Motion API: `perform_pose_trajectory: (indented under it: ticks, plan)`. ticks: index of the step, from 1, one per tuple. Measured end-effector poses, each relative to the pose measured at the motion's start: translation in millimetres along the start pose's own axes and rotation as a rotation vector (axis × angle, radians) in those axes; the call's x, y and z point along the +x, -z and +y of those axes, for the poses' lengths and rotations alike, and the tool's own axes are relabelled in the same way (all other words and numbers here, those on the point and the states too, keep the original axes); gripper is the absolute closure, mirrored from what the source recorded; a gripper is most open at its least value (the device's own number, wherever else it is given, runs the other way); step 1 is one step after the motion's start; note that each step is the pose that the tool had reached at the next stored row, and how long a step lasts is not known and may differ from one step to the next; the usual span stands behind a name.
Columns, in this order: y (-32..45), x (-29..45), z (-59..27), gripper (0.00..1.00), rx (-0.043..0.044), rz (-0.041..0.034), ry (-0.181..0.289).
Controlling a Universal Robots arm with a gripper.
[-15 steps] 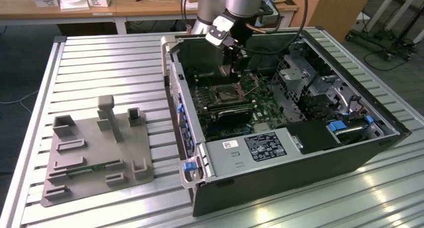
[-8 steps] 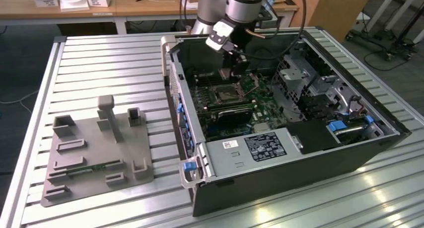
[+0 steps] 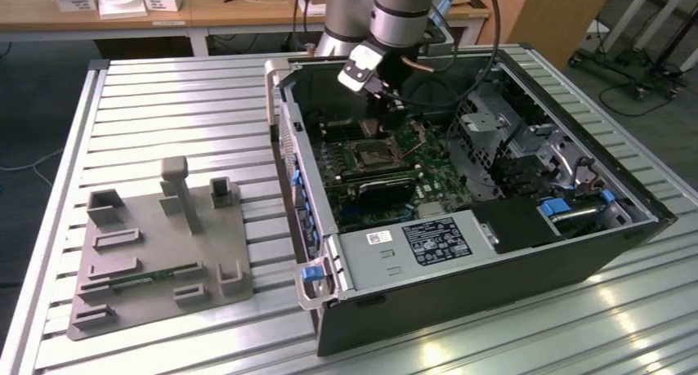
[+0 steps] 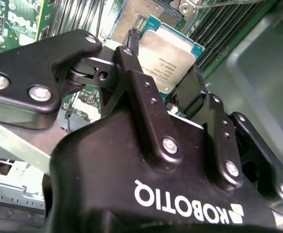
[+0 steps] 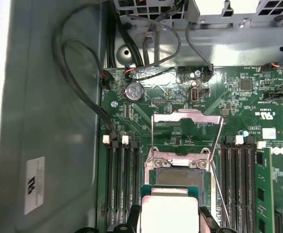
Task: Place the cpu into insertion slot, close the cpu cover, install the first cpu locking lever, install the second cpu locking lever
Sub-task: 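Place the cpu into insertion slot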
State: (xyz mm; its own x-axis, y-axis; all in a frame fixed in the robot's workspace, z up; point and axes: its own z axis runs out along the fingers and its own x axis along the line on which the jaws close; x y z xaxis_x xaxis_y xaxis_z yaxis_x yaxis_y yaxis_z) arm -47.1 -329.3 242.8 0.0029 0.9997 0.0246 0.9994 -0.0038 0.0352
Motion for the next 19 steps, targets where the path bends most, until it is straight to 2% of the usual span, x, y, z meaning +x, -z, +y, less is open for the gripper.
perform_pose_trajectory:
  ticks: [14, 19]
  plan:
    - [-25.4, -0.7, -0.4, 0.46, 0.0, -0.0007, -0.013]
    - [-31.6, -5.1, -0.6, 0.46, 0.0024, -0.0019, -0.013]
